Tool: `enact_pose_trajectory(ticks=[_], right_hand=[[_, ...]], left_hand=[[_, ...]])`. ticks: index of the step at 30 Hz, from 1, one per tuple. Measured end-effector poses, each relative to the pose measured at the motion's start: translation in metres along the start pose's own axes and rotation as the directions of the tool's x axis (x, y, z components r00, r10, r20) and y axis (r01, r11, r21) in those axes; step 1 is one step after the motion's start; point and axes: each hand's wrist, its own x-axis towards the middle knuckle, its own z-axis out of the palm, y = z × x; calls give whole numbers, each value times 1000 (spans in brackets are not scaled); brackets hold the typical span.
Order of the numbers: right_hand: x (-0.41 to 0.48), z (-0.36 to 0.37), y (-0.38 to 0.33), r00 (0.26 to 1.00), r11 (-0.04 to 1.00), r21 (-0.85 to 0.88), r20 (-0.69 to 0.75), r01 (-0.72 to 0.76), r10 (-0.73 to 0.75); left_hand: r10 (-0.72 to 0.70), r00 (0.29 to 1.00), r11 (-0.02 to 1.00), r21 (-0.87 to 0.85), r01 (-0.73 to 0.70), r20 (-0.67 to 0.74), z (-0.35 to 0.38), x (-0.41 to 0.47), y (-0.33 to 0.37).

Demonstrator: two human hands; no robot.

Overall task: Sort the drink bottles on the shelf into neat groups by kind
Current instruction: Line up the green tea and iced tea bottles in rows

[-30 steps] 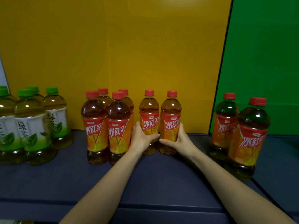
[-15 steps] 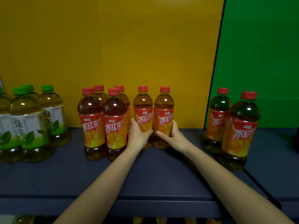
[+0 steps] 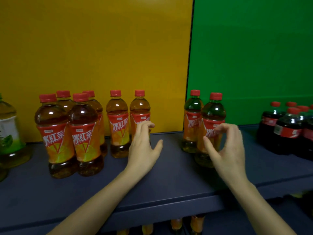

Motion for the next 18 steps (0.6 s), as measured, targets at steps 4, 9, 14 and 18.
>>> enact_pose_trajectory(ticks=[4, 9, 14, 18], right_hand=[[-1, 8, 24, 959, 948, 156, 105, -279, 265], [8, 23, 35, 831, 805, 275, 369, -525, 416], [10, 18, 37, 848, 799, 322, 354, -507, 395], [13, 2, 43, 859, 783, 360, 288, -507, 423]], left_hand=[[-21, 993, 997, -67, 29, 114, 37, 17, 12], [-140, 972, 969, -176, 173, 188, 79, 38, 26], [-252, 947, 911, -281, 301, 200, 110, 54, 33], [-313, 919, 839, -384, 385, 239, 128, 65, 29]])
